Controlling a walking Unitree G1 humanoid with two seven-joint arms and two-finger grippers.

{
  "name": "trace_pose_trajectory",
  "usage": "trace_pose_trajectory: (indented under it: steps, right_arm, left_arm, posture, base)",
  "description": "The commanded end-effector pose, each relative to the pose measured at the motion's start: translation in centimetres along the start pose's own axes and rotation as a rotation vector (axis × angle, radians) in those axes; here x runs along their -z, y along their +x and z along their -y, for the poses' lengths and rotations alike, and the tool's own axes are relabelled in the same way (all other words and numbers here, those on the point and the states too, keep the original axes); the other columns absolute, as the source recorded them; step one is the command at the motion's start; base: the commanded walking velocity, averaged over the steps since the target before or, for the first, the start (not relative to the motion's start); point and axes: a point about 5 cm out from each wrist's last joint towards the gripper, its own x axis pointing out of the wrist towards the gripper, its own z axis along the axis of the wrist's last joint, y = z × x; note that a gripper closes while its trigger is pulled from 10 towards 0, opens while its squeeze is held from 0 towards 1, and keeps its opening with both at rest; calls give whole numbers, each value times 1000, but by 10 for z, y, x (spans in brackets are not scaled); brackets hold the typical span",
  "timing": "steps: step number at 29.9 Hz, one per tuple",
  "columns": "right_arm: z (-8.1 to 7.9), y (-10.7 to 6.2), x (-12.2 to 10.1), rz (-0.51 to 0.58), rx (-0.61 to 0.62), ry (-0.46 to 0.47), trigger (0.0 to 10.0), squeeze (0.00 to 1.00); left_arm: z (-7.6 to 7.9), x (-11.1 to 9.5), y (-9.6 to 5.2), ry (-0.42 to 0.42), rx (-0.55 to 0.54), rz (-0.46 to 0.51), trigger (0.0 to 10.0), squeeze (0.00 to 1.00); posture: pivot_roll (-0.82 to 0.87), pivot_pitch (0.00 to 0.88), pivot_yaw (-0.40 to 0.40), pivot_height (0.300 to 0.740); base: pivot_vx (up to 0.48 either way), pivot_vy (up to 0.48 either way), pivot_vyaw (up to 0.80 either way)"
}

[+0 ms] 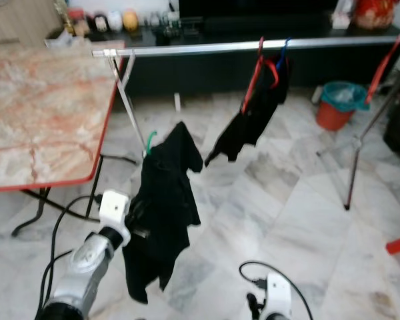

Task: Hang hanger

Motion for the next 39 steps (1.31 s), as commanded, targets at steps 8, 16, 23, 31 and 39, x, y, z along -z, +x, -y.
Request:
trace_pose_trajectory:
  steps: [8,16,23,31,39]
  right_arm:
    - [4,-1,0,-3,10,-3,10000,0]
    - [4,-1,0,-2,9,-3,10000,0]
    - [5,-1,0,2,9,-4,10000,0]
    - [3,-1,-4,38,-7,-18,10000,0]
    - [2,-1,-10,94,-26,-51,10000,0]
  left_arm:
    - [0,-7,2,-10,-1,35,10000,0]
    - [0,-7,1,-11,0,34,10000,0]
    - [1,-7,1,-12,1,31,10000,0]
    - [-1,-8,2,-7,2,30,10000,0]
    - [-1,-9,3,-11,6,43,10000,0]
  posture:
    - [29,63,37,740]
    - [29,63,36,740]
    - [30,60,35,740]
    - [31,44,34,740]
    - [31,33,30,740]
  base:
    - [-259,0,0]
    - [-258,0,0]
    - [-258,0,0]
    - [-257,0,0]
    - [-194,0,0]
